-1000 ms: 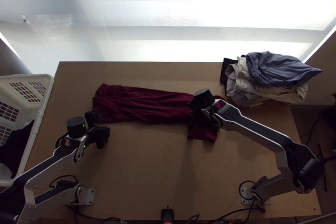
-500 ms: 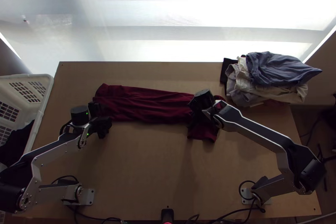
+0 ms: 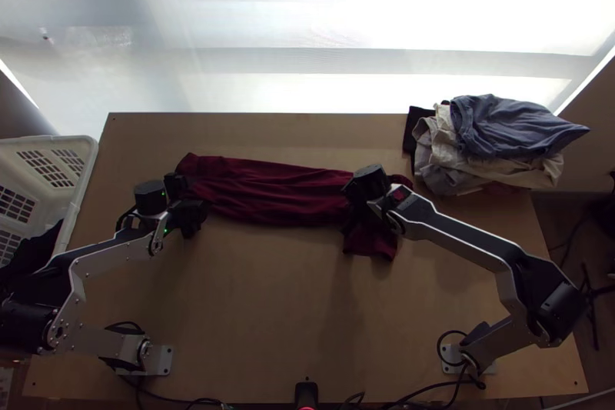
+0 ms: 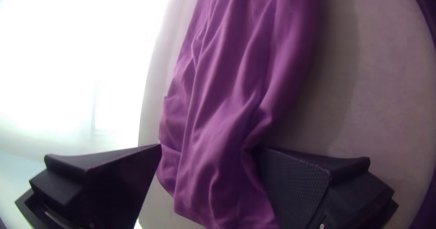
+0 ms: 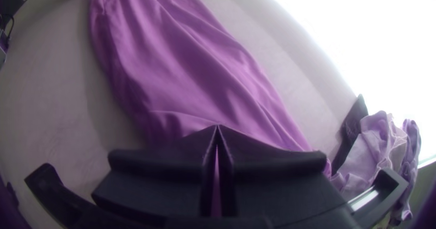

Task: Fold the t-shirt

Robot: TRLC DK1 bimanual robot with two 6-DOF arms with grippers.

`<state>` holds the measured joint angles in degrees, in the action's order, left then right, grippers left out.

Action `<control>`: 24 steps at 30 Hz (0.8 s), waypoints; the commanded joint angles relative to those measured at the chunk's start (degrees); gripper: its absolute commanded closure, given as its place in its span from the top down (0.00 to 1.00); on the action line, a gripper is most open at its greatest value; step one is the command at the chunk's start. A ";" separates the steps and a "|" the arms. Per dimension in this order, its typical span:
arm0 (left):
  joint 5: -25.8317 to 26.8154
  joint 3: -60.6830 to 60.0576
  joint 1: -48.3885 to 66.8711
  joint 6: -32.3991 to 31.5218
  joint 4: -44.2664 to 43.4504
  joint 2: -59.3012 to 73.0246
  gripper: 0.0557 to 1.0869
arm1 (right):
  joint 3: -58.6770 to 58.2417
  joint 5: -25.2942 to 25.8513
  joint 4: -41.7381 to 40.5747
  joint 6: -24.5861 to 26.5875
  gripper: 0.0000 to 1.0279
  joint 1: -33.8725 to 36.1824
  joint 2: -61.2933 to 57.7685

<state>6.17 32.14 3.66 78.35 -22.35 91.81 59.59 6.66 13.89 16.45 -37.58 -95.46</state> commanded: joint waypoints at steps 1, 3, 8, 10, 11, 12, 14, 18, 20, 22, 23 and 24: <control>-1.60 3.72 -0.06 -3.38 0.02 4.87 0.95 | 0.00 -0.85 -3.78 -0.36 0.03 1.37 -2.98; -1.69 3.89 0.21 -3.64 0.02 5.48 0.95 | -0.27 -1.12 -4.57 -0.36 0.03 1.37 -3.68; -2.04 3.98 0.56 -4.43 0.02 5.84 0.90 | -0.53 -2.61 -6.33 -0.89 0.03 2.60 -6.93; -2.13 3.89 0.56 -4.69 0.20 5.75 0.84 | -0.09 -4.02 -6.33 -2.12 0.03 3.39 -8.25; -2.13 3.72 0.56 -4.69 0.46 5.48 0.76 | 0.00 -4.63 -6.33 -2.56 0.03 3.83 -8.60; -2.13 3.54 0.56 -4.69 0.73 5.31 0.69 | 0.26 -5.25 -6.33 -3.09 0.03 4.10 -9.13; -2.13 3.46 0.56 -4.69 0.99 4.61 0.50 | 0.52 -6.04 -6.33 -3.26 0.03 4.62 -9.57; -2.04 3.46 0.47 -5.13 1.34 3.64 0.14 | 0.88 -7.18 -6.33 -3.26 0.03 5.15 -10.27; -2.13 3.72 0.38 -5.22 1.61 3.20 0.10 | 1.14 -7.80 -6.07 -3.26 0.03 5.15 -10.27; -2.13 4.33 0.03 -5.22 1.78 3.02 0.04 | 1.32 -8.68 -5.80 -3.35 0.03 5.24 -10.27; -2.13 4.77 -0.23 -5.13 1.87 2.67 0.04 | 1.32 -9.03 -5.80 -3.35 0.03 5.24 -10.36; -2.13 5.04 -0.50 -4.61 1.87 2.50 0.04 | 1.32 -9.47 -5.80 -3.44 0.03 5.24 -10.54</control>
<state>4.05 35.79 3.99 73.49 -20.05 95.68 60.49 -0.58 7.60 13.47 -32.84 -104.95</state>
